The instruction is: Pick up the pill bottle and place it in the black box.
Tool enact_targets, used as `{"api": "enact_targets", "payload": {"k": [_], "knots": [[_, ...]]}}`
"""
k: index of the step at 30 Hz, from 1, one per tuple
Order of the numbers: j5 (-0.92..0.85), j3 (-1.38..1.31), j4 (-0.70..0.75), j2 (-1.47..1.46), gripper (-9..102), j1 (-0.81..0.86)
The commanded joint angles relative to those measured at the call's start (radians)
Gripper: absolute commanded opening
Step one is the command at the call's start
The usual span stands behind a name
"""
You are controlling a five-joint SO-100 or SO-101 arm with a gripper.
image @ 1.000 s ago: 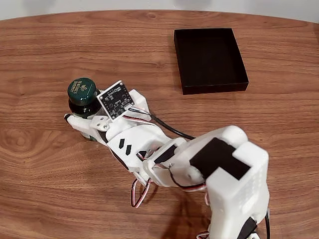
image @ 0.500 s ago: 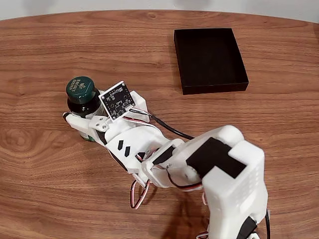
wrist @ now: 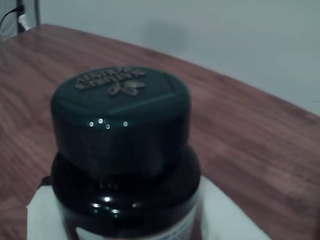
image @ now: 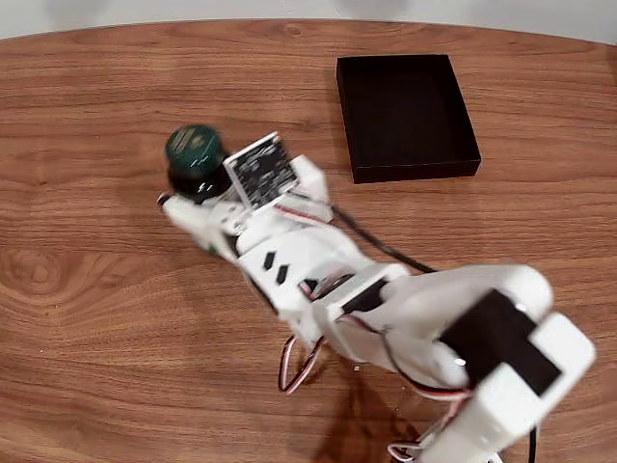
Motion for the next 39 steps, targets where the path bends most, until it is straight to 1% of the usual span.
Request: {"api": "enact_targets", "payload": {"k": [1,5,11,14,18,28,36,39], "knots": [[0.018,-0.002,0.003,0.186,15,0.094],[0.000,0.018,0.015,0.236,15,0.195],[-0.091,-0.012,0.015,0.267,14,0.370],[-0.107,-0.011,-0.008,0.268,14,0.428],[-0.112,-0.003,-0.072,0.259,14,0.474],[-0.147,-0.066,-0.156,0.175,13,0.594],[-0.138,-0.163,-0.204,0.044,12,0.667],[-0.118,-0.199,-0.249,-0.025,12,0.676]]}}
